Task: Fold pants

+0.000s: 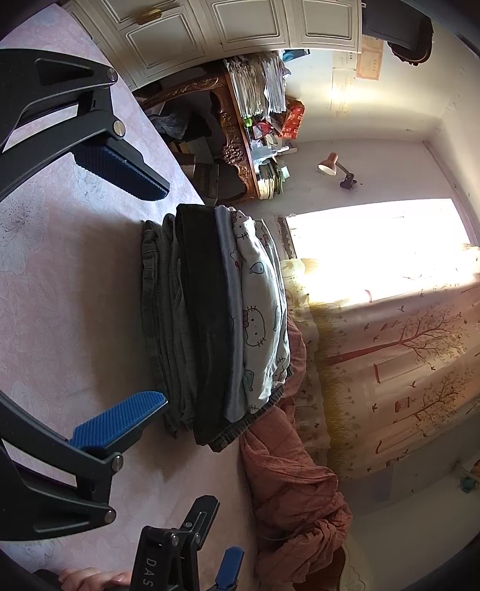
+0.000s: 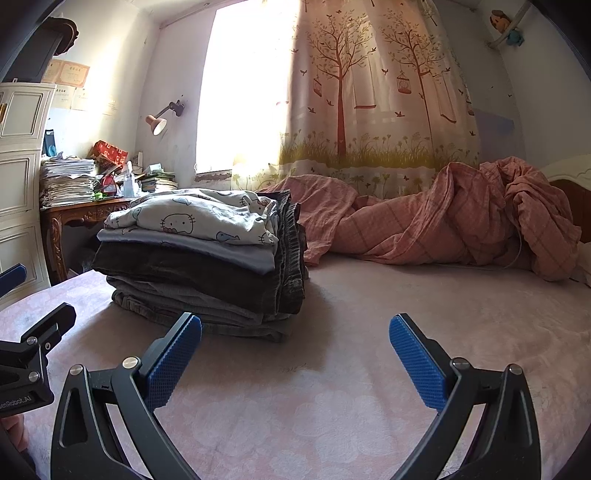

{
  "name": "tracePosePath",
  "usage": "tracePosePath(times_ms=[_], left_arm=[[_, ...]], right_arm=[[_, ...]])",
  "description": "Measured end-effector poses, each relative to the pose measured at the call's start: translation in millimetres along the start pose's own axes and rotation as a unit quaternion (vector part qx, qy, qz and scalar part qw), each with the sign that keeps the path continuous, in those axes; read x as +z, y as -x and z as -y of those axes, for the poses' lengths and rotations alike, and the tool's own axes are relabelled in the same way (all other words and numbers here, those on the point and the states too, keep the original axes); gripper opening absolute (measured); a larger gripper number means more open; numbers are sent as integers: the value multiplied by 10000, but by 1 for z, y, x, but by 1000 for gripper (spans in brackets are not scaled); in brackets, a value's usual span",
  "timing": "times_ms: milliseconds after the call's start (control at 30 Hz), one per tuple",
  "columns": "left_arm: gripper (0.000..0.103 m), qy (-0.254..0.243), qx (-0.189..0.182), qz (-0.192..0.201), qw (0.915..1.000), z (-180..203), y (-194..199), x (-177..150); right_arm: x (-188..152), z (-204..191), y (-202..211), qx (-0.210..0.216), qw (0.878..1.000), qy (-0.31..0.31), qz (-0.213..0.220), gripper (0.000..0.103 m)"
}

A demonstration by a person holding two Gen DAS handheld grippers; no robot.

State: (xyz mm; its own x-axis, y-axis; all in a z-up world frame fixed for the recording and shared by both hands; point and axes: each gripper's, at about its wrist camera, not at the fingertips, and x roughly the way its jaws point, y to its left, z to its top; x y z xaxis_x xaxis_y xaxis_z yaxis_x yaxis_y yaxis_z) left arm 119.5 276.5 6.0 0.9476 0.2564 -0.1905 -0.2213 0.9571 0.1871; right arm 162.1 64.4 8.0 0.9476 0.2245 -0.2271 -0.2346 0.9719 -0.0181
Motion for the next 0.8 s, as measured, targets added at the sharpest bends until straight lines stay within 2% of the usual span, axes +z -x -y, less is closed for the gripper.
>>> tracePosePath(times_ms=[800], left_arm=[[103, -26, 2, 22, 10000, 1, 0, -1]], right_arm=[[-3, -3, -4, 66, 10000, 48, -35, 103]])
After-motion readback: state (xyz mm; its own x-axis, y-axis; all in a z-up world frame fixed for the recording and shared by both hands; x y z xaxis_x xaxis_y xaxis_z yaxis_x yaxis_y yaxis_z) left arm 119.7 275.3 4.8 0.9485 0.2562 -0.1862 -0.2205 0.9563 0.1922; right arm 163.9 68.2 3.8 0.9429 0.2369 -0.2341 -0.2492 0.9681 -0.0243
